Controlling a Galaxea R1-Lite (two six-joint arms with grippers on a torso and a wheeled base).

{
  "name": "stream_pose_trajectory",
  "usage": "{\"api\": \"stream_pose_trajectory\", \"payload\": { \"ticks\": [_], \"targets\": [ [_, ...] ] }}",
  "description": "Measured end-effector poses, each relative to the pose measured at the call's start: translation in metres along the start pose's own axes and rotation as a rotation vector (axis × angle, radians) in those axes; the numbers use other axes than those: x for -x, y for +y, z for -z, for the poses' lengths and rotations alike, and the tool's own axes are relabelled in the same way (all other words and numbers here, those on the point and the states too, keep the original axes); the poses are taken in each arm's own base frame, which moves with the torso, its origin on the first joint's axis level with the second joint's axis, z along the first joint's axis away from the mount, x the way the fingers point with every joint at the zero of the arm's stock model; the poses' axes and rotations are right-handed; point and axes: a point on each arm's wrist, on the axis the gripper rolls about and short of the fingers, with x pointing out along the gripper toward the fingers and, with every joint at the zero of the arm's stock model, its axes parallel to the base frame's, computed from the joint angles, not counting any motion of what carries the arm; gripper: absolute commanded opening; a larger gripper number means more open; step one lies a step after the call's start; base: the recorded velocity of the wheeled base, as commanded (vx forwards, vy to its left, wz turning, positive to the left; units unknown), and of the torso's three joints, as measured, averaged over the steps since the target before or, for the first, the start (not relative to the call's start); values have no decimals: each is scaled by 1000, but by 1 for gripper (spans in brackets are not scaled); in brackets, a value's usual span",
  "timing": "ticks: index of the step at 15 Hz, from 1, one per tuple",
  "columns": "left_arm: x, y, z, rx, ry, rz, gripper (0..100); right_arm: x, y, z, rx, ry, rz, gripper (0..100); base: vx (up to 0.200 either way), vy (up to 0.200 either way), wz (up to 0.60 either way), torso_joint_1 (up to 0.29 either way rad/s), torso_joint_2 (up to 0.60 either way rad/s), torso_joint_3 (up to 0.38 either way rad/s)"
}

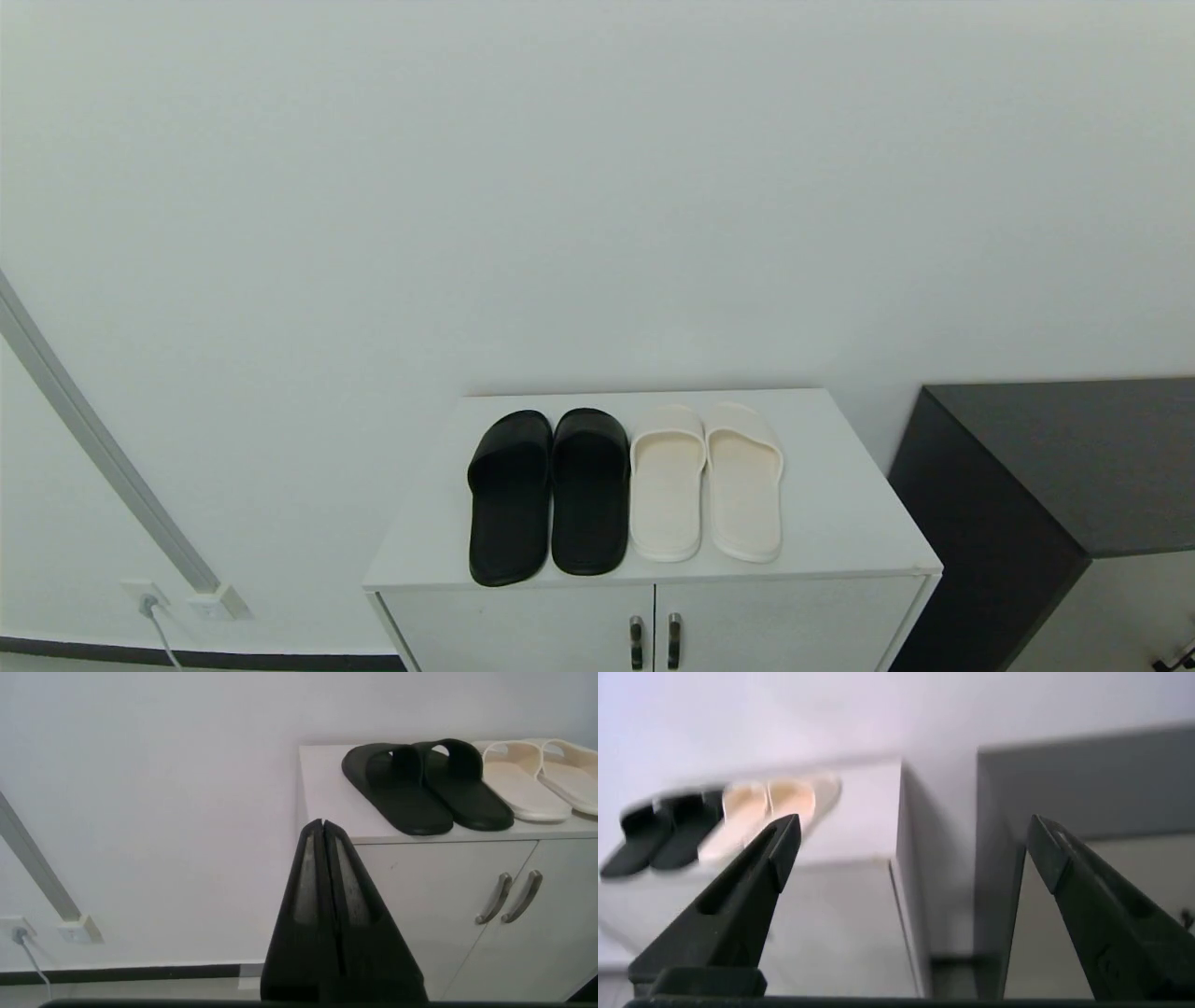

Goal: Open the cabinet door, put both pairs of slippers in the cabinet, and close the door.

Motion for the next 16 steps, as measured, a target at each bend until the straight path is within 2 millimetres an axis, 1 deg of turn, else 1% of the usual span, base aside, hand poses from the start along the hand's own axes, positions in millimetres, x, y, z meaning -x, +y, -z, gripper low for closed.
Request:
{"api": "stream_pose_trajectory", "payload": {
  "ticks": [4,7,9,11,13,16],
  "targets": [
    [0,0,0,-40,0,22,0,-41,3,-10,12,128,-71,100,0,0,0,0,0,0],
    [0,-1,0,-45,1,22,0,-82,12,-27,22,154,-109,100,0,0,0,0,0,0],
    [0,0,0,-45,1,22,0,-109,25,-40,25,169,-130,100,0,0,0,0,0,0],
    [0,0,0,-43,1,22,0,-133,46,-53,17,176,-151,100,0,0,0,0,0,0],
    [0,0,0,-42,1,22,0,-151,65,-63,16,182,-180,100,0,0,0,0,0,0],
    [0,-1,0,-43,1,22,0,-172,91,-65,12,212,-181,100,0,0,0,0,0,0]
  ]
}}
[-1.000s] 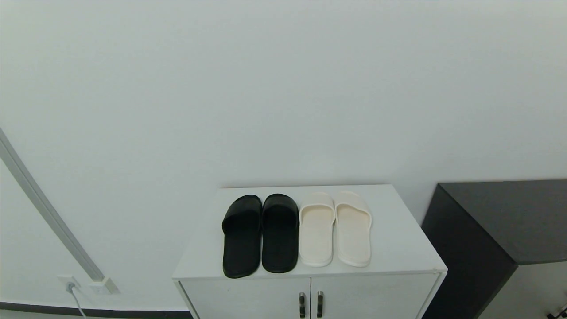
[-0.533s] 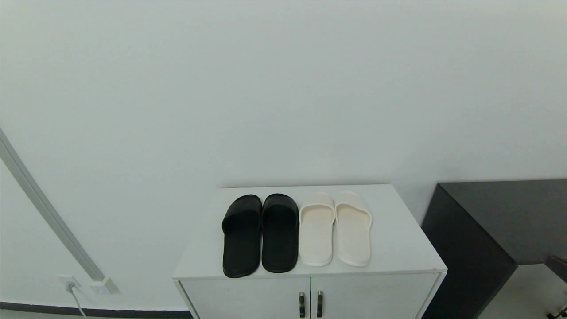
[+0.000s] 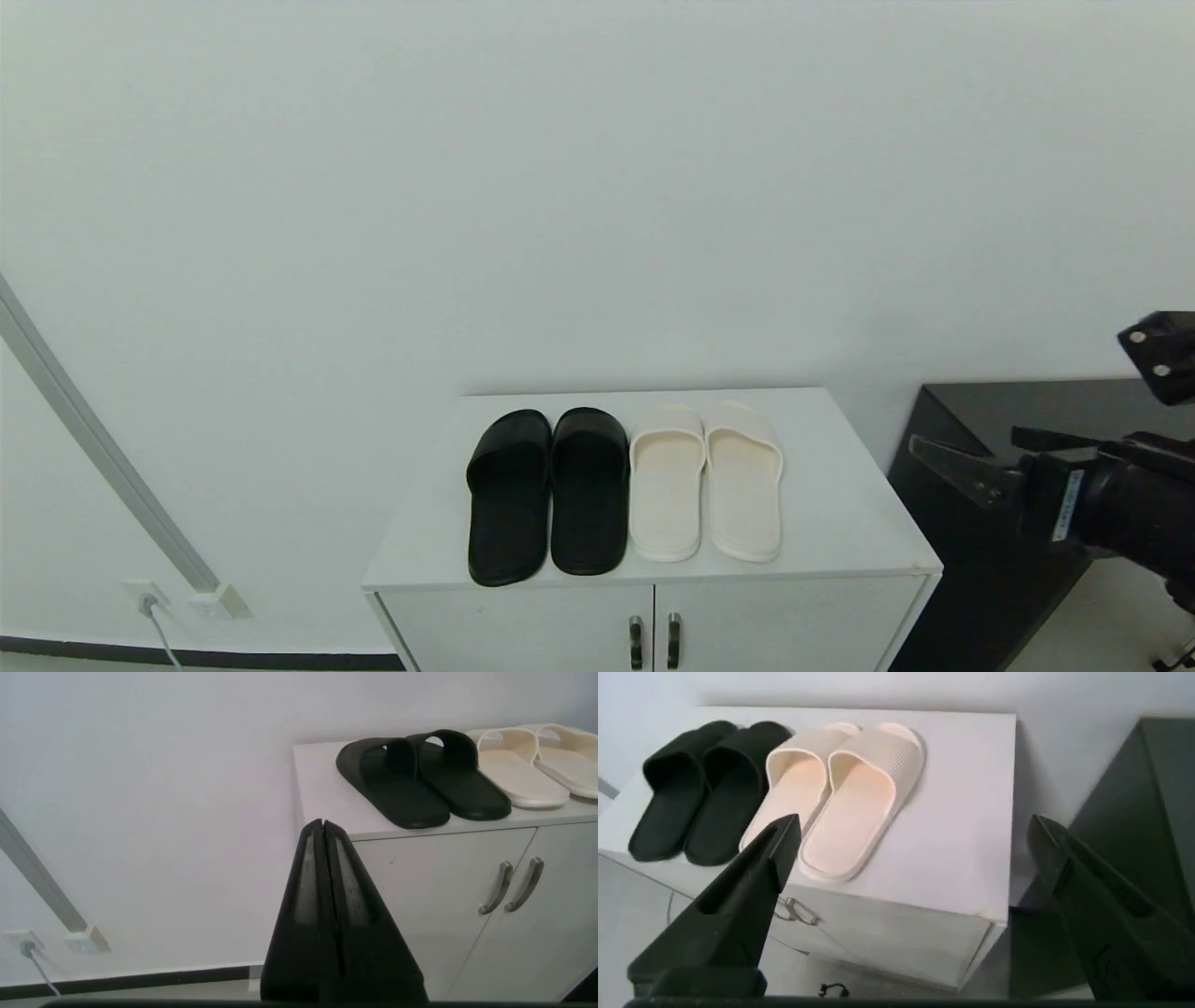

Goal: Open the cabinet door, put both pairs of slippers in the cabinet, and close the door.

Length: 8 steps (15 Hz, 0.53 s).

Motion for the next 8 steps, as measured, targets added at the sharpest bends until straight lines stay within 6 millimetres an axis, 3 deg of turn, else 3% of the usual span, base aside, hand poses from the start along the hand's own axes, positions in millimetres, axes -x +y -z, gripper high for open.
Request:
{"api": "stream_pose_trajectory", "payload": {
  "ticks": [8],
  "targets": [
    [0,0,0,0,0,1,0,-53,73,22,-7,81,-26,100,0,0,0,0,0,0]
  ]
}}
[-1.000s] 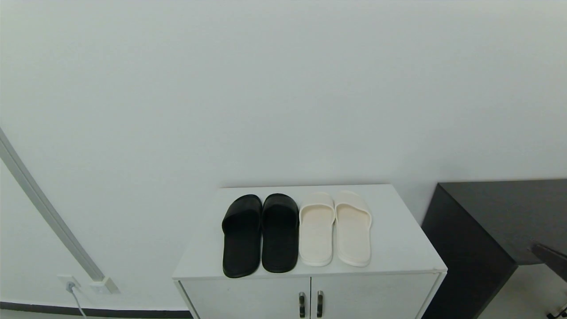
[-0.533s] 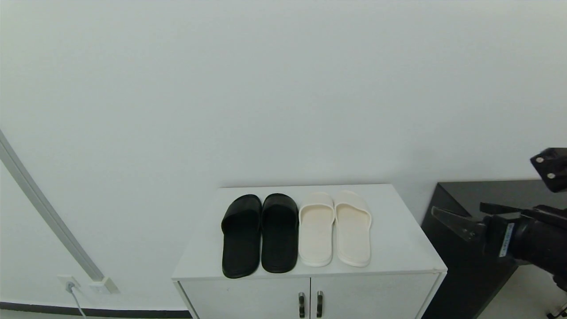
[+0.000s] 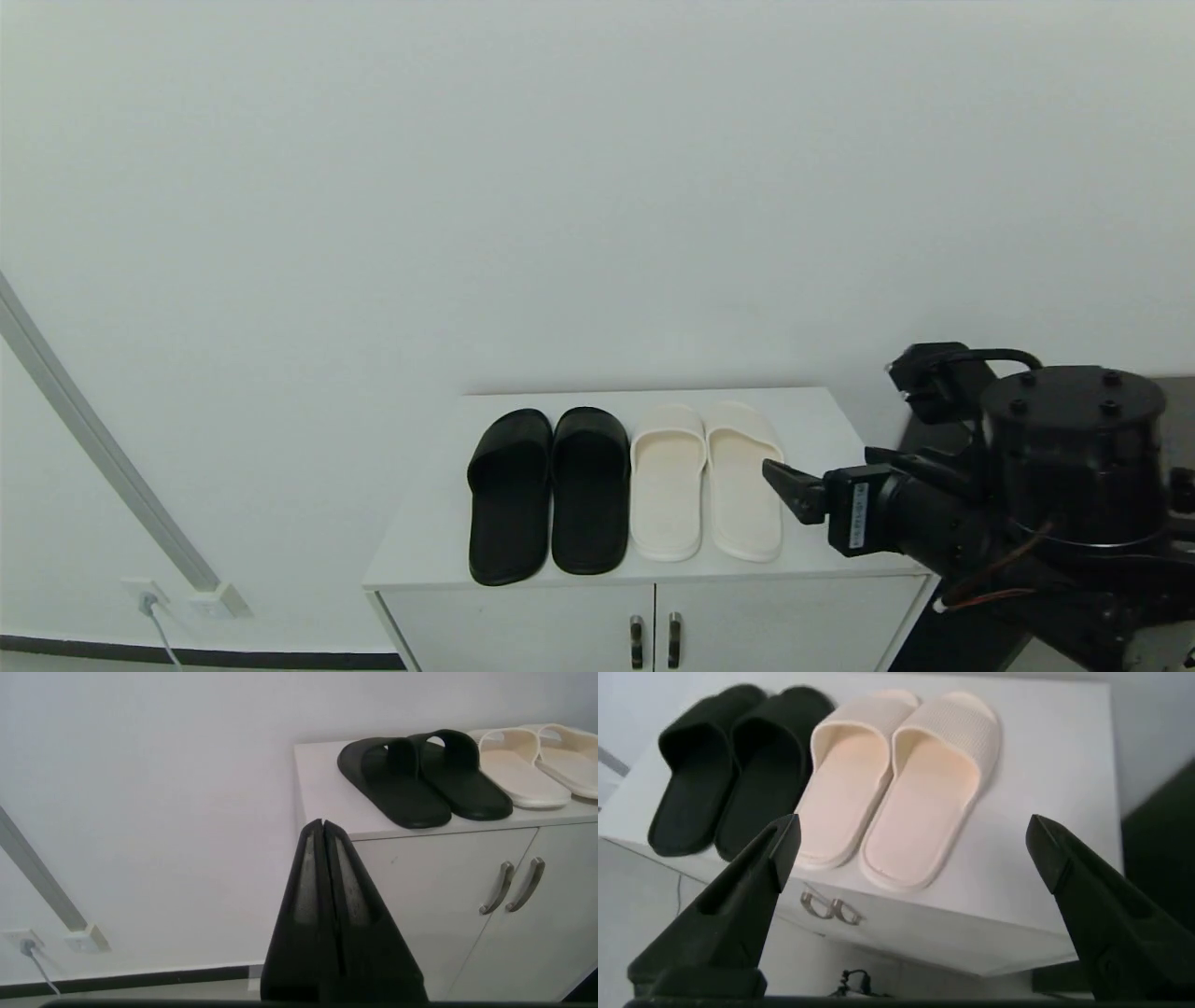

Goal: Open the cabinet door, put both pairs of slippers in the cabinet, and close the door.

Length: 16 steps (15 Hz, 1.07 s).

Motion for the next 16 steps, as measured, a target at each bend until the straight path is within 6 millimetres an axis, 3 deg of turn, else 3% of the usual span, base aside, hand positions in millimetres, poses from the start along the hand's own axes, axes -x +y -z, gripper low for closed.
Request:
{"api": "stream_pose_trajectory", "payload": {
  "ticks": [10,16],
  "targets": [
    [0,0,0,1,0,0,0,-87,43,27,-5,-36,159,100,0,0,0,0,0,0],
    [0,0,0,0,0,0,0,-107,53,39,31,-43,230,100,0,0,0,0,0,0]
  ]
}}
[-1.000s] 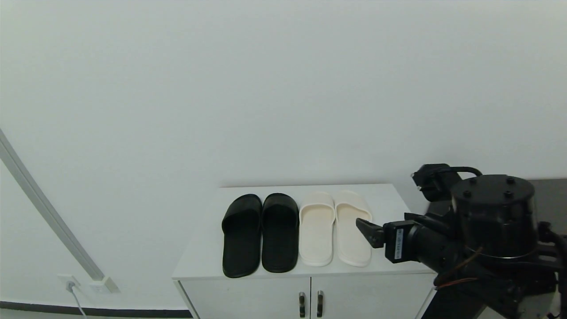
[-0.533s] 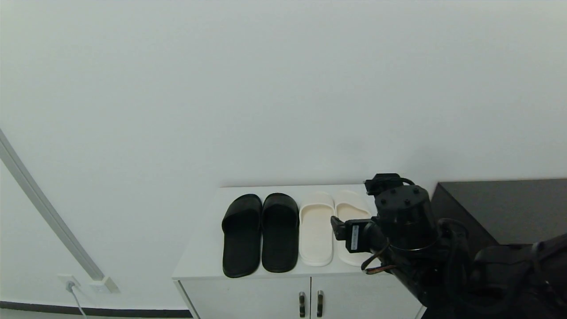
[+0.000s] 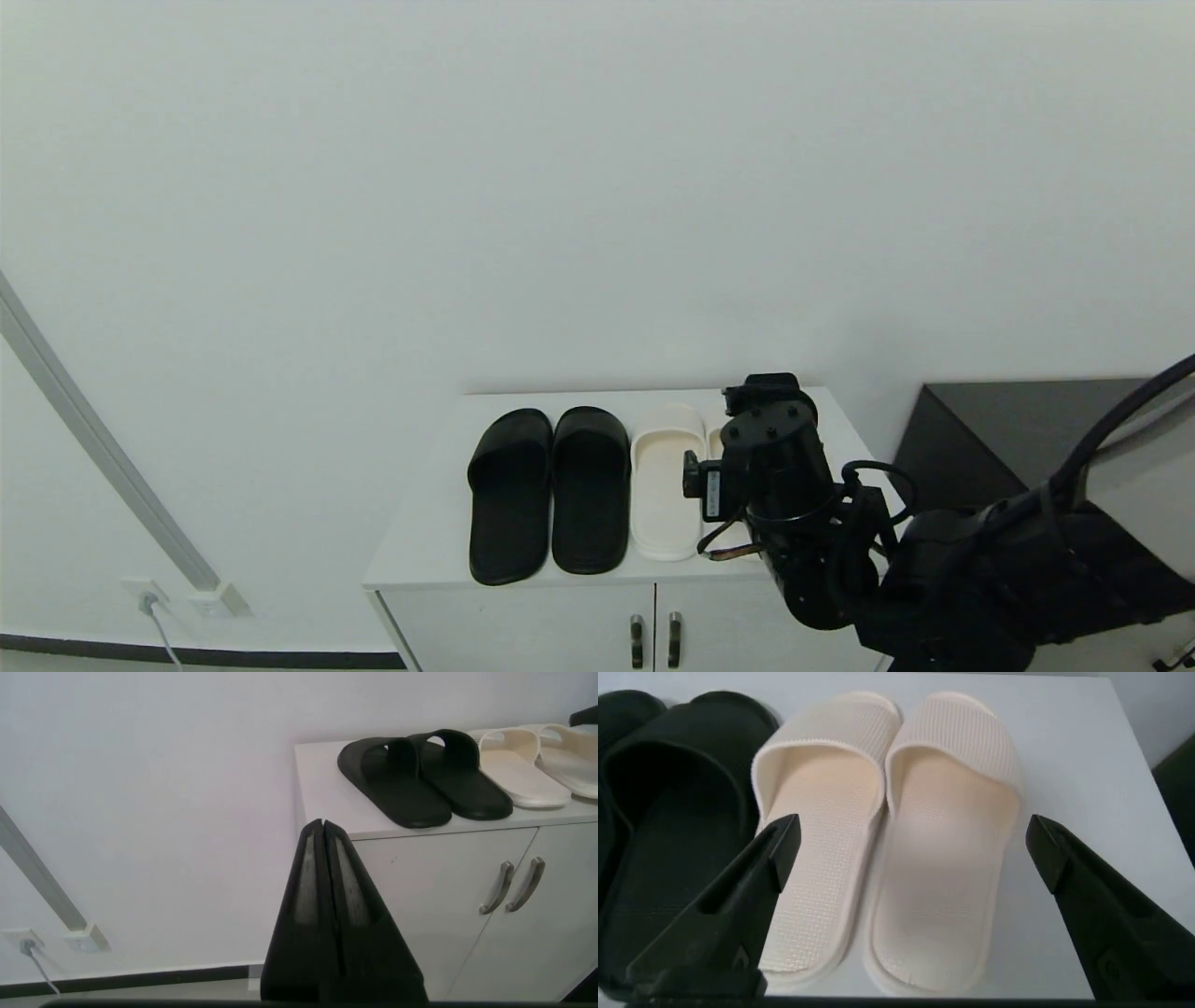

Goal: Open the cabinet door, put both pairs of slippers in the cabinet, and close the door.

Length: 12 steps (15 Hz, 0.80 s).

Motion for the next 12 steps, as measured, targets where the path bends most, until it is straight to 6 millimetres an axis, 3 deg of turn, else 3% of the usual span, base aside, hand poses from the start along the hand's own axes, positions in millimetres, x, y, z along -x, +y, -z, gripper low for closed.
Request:
{"api": "stream_pose_trajectory", "payload": {
  "ticks": [5,12],
  "targets": [
    [0,0,0,-2,0,0,0,-20,7,11,-13,-12,14,100,0,0,0,0,0,0],
    [0,0,0,-2,0,0,0,-68,20,34,-22,-41,46,100,0,0,0,0,0,0]
  ]
}}
